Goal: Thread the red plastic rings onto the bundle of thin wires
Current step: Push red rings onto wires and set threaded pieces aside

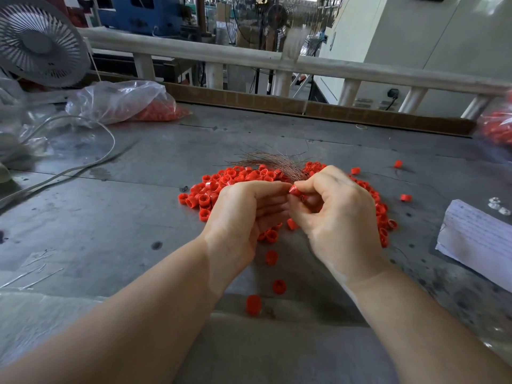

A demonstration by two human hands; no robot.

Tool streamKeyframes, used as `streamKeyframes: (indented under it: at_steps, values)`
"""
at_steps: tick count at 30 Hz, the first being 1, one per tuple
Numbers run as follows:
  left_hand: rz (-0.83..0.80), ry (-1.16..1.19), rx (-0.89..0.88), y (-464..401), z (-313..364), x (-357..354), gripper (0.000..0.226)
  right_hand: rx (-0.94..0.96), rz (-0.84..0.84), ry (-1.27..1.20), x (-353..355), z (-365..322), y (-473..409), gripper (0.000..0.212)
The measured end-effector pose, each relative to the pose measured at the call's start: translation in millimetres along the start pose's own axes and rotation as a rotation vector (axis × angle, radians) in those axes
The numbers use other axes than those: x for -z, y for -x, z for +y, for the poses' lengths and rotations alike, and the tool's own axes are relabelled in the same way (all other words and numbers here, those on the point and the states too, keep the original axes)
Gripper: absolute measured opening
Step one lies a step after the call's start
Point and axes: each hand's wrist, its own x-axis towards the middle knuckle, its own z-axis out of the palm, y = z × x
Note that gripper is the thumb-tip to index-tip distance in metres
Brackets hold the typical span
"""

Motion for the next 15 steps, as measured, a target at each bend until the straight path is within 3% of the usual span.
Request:
streamKeyframes:
  at_steps: [15]
  values:
    - [-0.046, -0.001, -0.045, 1.7, -0.9, 0.4, 0.017, 0.047, 0.007, 0.015, 0.7, 0.0, 0.3, 0.006]
